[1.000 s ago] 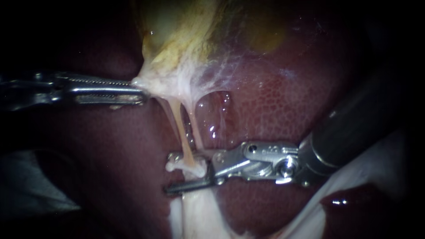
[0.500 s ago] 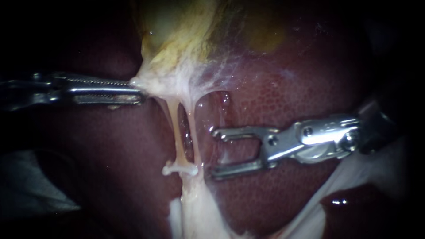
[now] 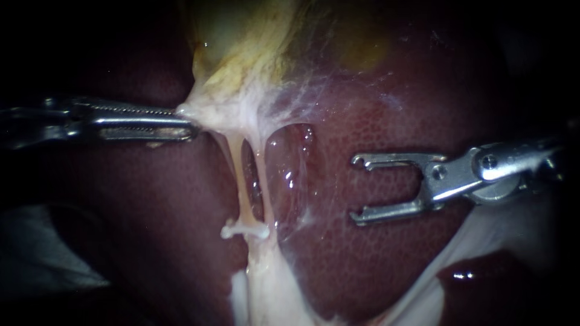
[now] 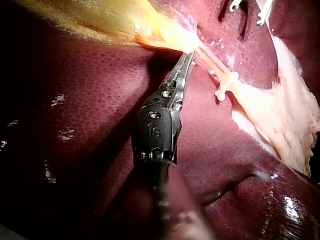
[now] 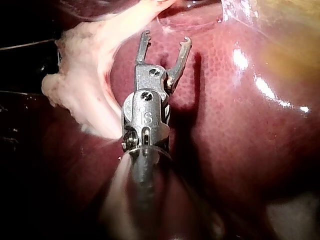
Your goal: Going back first clip left tube
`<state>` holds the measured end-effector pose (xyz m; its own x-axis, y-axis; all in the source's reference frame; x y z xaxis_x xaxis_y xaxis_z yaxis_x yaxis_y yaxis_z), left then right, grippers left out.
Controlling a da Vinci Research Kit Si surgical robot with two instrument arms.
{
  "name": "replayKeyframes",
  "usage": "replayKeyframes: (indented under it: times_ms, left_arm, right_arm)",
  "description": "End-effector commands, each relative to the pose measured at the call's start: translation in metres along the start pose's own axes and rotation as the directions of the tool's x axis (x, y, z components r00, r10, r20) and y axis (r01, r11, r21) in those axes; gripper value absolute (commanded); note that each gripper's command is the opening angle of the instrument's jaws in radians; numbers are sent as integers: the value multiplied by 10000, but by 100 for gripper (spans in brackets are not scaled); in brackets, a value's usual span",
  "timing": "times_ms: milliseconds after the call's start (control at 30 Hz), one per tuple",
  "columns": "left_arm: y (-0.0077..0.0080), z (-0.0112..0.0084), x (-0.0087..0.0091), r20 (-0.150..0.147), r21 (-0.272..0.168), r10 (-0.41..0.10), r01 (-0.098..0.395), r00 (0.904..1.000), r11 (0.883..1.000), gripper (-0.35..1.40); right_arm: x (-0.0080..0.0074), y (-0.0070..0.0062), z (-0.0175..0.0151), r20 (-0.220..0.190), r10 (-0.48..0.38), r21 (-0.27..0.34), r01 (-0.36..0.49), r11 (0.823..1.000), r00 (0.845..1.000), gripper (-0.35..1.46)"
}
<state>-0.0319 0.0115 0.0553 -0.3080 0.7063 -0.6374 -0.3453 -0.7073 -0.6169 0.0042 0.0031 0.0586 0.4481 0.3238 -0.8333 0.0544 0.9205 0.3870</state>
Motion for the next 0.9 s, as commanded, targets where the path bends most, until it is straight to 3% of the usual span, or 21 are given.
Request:
replayKeyframes:
  times_ms: [33, 167, 300, 433, 900]
  left_arm:
    - [-1, 2, -1, 1, 21, 3, -3, 10000, 10000, -35]
    - [-7, 14, -8, -13, 76, 40, -40, 10000, 10000, -35]
    - [-20, 43, -25, -30, 71, 196, -196, 9998, 9998, -35]
    - [-28, 57, -32, -39, 54, 180, -180, 9998, 9998, -35]
    - [-30, 57, -34, -38, 40, 194, -194, 9998, 9998, -35]
  right_arm:
    - [0, 0, 1, 1, -68, 11, 68, 10000, 10000, 50]
    - [0, 0, -1, 29, -74, 26, 74, 10000, 10000, 50]
    - [-1, -1, -1, 28, -78, 31, 78, 10000, 10000, 50]
    - [-2, -1, -2, 28, -85, 35, 85, 10000, 10000, 50]
    - [0, -4, -2, 20, -86, 64, 86, 9999, 10000, 50]
